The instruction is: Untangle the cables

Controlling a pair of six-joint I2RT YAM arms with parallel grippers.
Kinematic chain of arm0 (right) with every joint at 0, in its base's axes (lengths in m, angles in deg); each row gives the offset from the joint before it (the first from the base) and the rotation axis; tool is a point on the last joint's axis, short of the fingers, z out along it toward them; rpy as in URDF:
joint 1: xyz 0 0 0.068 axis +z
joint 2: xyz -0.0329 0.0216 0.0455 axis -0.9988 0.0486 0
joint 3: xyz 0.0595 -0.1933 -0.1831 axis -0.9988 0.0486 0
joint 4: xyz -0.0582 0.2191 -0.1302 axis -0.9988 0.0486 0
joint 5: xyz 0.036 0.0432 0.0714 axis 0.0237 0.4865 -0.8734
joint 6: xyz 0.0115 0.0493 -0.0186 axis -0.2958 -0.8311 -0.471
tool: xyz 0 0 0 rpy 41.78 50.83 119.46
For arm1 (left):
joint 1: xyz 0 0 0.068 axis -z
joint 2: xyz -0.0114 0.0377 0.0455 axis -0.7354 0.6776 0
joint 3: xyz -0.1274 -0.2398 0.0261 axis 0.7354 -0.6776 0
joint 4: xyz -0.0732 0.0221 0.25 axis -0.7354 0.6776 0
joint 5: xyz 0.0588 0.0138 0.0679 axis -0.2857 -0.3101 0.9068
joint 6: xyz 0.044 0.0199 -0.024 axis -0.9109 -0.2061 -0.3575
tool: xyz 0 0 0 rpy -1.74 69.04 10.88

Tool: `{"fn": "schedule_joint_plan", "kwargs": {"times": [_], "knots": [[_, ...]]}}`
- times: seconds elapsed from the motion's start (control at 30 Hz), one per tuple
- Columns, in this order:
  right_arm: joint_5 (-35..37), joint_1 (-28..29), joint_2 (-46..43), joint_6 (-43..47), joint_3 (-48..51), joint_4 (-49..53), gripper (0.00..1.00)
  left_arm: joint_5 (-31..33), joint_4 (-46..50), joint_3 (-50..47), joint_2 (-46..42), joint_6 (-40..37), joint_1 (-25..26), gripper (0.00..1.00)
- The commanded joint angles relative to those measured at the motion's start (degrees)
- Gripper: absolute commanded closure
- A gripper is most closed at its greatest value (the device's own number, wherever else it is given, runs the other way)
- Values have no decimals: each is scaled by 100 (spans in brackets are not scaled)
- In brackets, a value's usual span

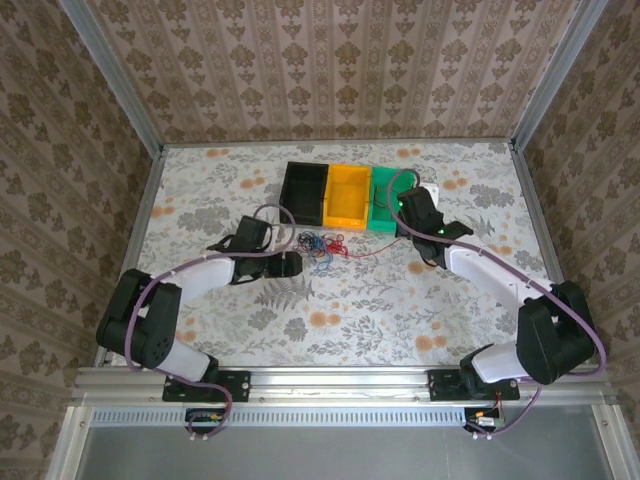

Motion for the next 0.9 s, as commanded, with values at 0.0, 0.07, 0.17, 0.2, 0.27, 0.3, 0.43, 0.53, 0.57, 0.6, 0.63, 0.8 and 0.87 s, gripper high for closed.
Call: {"fn": "schedule_joint_plan", "kwargs": {"times": [0.0,0.07,0.17,0.2,0.27,0.3,0.43,0.53,0.57,0.6,0.63,0.8,0.87], "knots": [[-46,7,69,-17,-17,-94,100,-61,207,550,-154,-529,171,20],[-81,7,71,-35,6,-101,100,12,247,818,-112,-599,257,20],[-92,9,87,-37,10,-116,100,131,271,1181,108,-644,343,19],[-100,9,96,-24,15,-133,100,183,323,1330,258,-649,382,18],[-103,8,113,-21,-14,-125,100,301,514,1677,622,-703,442,18],[-111,8,114,-4,-16,-151,100,427,689,1888,838,-734,487,17],[-129,7,106,0,5,-154,100,994,1246,2539,1434,-970,699,22],[-115,7,80,25,32,-162,100,1221,1642,2868,1748,-1055,805,27],[-104,7,69,34,43,-162,100,1238,1705,2917,1827,-1062,837,28],[-98,7,68,36,54,-173,100,1230,1724,2951,1898,-1071,864,28],[-96,7,58,34,58,-181,100,1257,1742,2972,1957,-1071,890,29],[-156,9,92,23,61,-221,100,1486,1809,3230,2384,-903,984,42],[-155,7,88,31,54,-216,100,1613,1843,3284,2522,-836,987,55]]}}
